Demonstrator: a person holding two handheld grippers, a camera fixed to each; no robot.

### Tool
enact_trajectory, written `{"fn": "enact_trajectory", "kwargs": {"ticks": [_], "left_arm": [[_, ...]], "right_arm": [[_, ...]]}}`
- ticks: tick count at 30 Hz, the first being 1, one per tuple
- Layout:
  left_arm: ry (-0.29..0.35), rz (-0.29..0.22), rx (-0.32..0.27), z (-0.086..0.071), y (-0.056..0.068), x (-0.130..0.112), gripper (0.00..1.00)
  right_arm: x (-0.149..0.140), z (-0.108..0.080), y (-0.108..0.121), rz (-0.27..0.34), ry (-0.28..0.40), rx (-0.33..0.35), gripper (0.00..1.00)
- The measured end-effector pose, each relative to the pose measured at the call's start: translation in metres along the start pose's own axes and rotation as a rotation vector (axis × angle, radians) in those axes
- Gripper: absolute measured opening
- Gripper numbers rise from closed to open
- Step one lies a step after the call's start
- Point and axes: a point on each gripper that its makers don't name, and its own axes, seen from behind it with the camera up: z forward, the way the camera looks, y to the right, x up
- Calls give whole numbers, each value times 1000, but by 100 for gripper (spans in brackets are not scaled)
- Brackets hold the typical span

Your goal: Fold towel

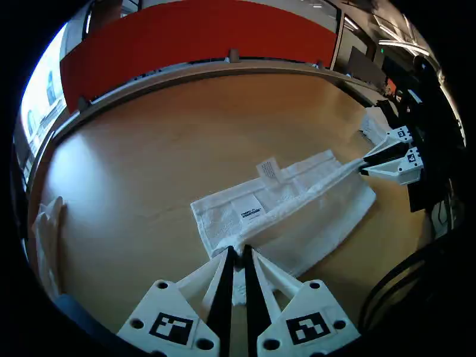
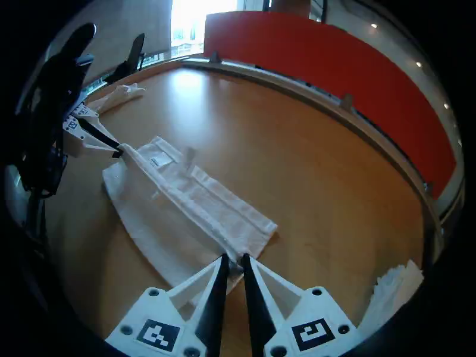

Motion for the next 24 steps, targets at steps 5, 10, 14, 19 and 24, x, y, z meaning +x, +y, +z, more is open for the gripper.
{"fn": "enact_trajectory", "kwargs": {"ticks": [5,10,14,19,24], "left_arm": [[-7,-4,19,9,-6,-4,26],[-10,8,16,15,-5,-4,31],[-7,15,25,15,-7,-1,38],[-4,21,33,16,-11,1,49],[-3,31,61,18,-20,4,72]], "right_arm": [[-7,11,1,19,-6,-10,29],[-10,16,0,40,-10,-11,55],[-8,17,2,46,-3,-18,68],[-7,19,8,40,-3,-33,77],[-4,20,16,40,-3,-51,91]]}}
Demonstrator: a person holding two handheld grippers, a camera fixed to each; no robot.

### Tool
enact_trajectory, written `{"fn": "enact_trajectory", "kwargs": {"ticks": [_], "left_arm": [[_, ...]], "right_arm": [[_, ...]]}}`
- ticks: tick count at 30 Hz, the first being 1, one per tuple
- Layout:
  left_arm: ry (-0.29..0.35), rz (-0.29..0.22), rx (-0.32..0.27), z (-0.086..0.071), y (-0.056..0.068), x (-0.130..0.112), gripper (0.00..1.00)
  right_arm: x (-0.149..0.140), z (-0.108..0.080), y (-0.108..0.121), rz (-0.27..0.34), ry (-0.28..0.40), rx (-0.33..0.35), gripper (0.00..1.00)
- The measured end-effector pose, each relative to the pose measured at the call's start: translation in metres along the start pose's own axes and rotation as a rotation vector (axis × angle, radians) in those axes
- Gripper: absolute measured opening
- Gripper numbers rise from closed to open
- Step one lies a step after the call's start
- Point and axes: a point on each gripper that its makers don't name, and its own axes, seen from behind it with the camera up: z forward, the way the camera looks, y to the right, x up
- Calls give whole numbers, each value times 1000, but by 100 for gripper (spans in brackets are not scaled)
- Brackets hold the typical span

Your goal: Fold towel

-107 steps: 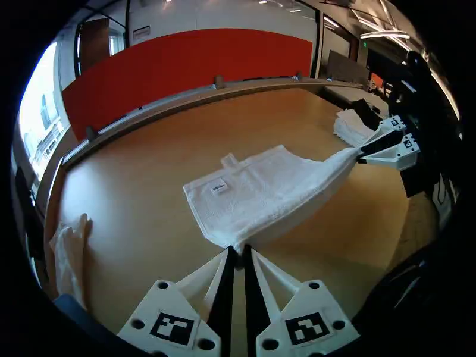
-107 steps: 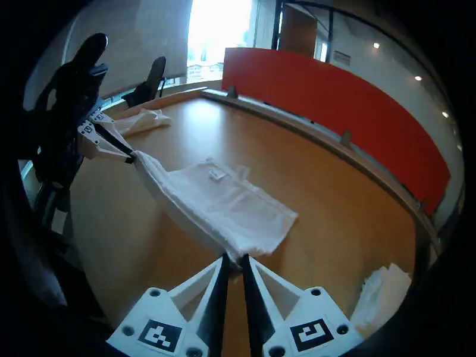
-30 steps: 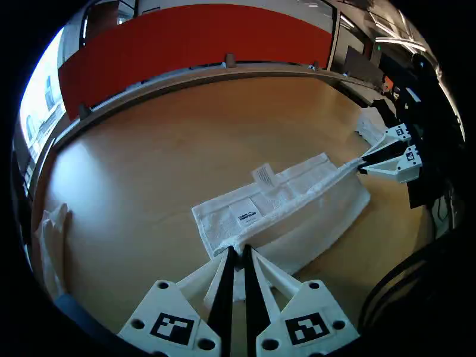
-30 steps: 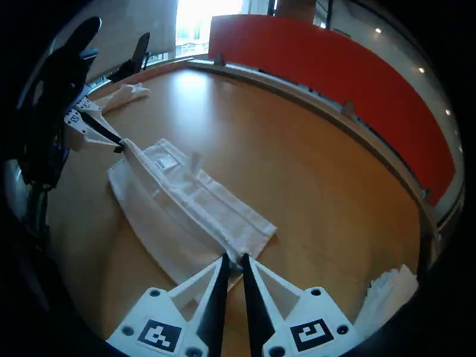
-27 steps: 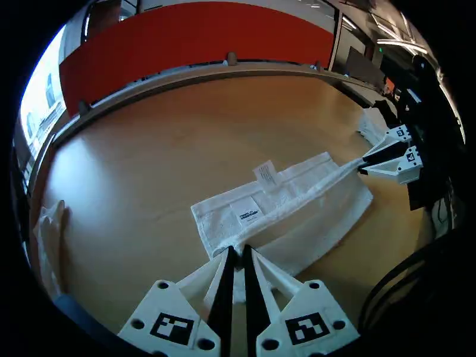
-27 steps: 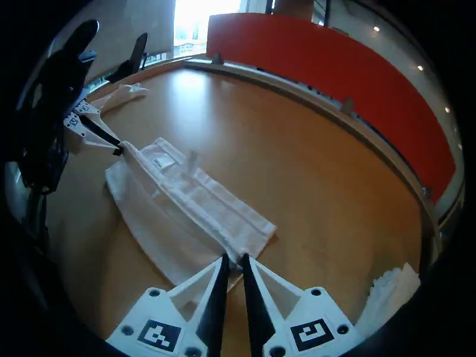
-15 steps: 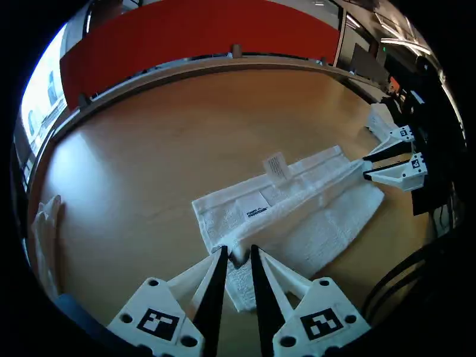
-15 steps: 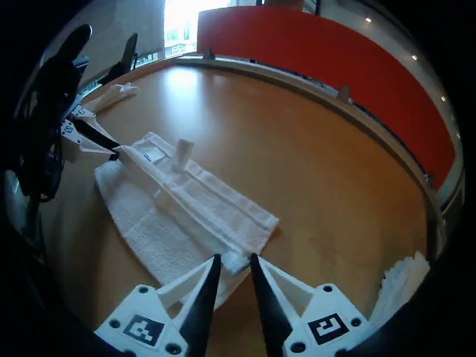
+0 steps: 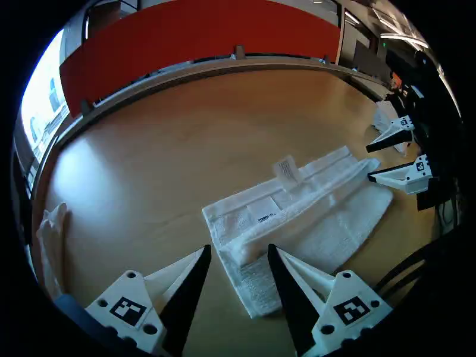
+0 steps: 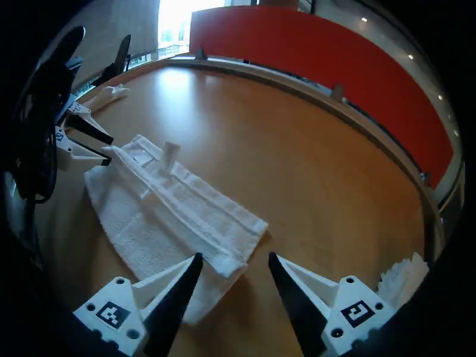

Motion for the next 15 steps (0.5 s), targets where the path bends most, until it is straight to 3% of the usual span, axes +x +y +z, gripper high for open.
{"fn": "enact_trajectory", "kwargs": {"ticks": [3,7,15], "left_arm": [[-2,1,13,1,-4,1,84],[-6,2,27,2,-9,2,91],[4,-8,72,2,-24,10,92]], "right_arm": [[3,0,5,3,4,-11,94],[6,1,11,5,12,-28,94],[13,0,17,16,32,-41,94]]}}
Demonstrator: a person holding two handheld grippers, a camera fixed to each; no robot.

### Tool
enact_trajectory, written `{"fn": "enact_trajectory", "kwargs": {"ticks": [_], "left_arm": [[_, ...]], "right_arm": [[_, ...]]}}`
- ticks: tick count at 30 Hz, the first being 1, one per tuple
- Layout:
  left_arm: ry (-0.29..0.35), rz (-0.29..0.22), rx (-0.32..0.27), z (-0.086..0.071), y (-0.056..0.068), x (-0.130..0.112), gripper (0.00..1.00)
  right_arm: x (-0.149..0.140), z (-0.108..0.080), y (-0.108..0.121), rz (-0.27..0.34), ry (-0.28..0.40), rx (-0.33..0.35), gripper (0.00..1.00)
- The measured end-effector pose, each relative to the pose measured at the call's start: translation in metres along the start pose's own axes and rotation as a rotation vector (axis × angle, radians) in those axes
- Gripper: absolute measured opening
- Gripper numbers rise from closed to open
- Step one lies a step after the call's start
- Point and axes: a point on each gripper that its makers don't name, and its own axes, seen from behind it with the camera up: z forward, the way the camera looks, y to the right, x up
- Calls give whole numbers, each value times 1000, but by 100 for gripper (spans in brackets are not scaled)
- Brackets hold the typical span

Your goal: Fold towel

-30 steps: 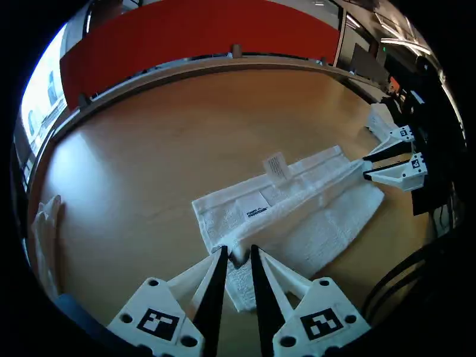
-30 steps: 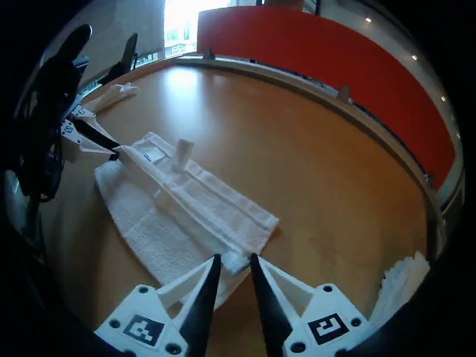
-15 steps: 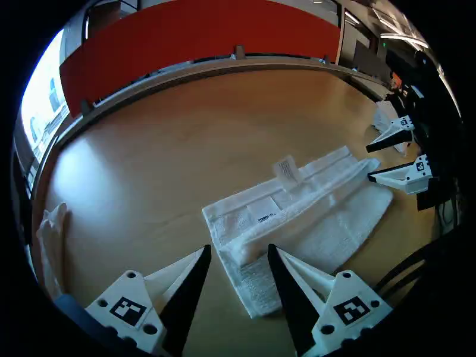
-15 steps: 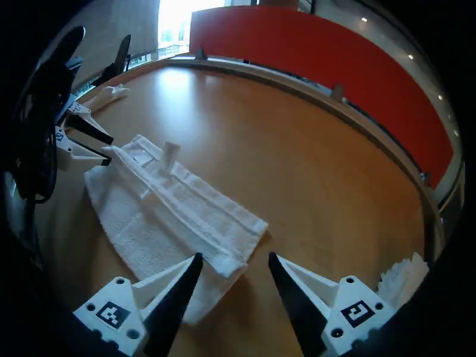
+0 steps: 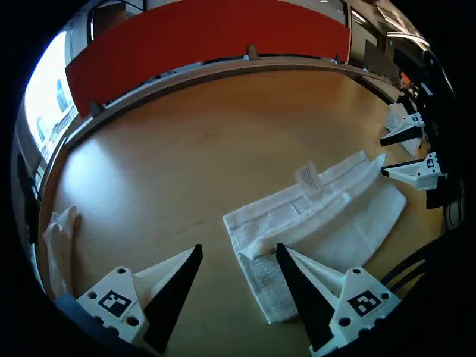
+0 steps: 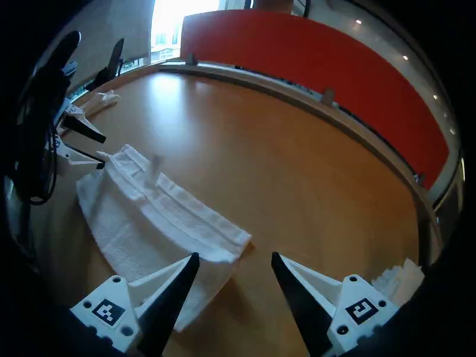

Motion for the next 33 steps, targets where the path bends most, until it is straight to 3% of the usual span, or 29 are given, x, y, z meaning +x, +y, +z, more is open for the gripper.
{"fn": "enact_trajectory", "kwargs": {"ticks": [8,14,33], "left_arm": [[31,-35,11,-9,-8,10,92],[36,-62,-12,-18,-4,6,92],[33,-159,-27,-63,11,-36,92]], "right_arm": [[8,-6,2,31,30,-2,99],[10,-19,-5,33,47,2,98],[-12,-58,-36,15,53,19,99]]}}
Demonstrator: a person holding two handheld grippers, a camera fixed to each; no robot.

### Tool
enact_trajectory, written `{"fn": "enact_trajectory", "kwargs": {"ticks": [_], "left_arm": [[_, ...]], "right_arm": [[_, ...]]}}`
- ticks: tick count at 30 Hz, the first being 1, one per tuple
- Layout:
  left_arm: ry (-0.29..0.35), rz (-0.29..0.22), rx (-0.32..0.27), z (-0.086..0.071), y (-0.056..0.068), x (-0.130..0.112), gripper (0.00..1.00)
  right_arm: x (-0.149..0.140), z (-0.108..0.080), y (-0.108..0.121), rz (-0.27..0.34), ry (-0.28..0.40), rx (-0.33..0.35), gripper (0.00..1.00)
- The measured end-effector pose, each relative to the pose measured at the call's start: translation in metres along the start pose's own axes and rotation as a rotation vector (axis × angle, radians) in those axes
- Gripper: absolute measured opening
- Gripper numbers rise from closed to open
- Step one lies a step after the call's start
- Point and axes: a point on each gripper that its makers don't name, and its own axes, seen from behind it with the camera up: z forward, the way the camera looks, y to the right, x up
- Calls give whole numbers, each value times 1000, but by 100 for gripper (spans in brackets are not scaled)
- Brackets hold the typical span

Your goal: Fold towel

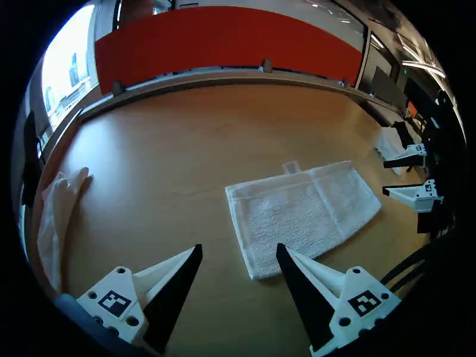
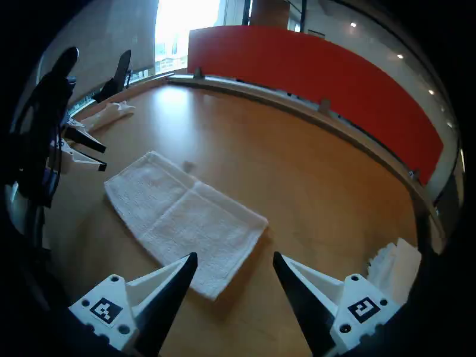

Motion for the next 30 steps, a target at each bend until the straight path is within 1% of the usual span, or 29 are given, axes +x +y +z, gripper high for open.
{"fn": "enact_trajectory", "kwargs": {"ticks": [5,11,17,22,27,30], "left_arm": [[1,-10,11,-5,-2,-6,92],[13,-24,30,-15,-6,-8,92],[23,-46,63,-32,-13,-14,92],[32,-71,100,-49,-23,-21,92],[39,-113,126,-62,-30,-30,92],[40,-135,140,-69,-34,-35,92]], "right_arm": [[-3,-2,0,-5,-3,1,99],[-4,-2,-4,-22,1,23,98],[-8,-1,-8,-46,-8,58,98],[-11,1,-12,-72,-16,90,98],[-18,3,-15,-94,-37,123,94],[-25,5,-16,-106,-58,139,88]]}}
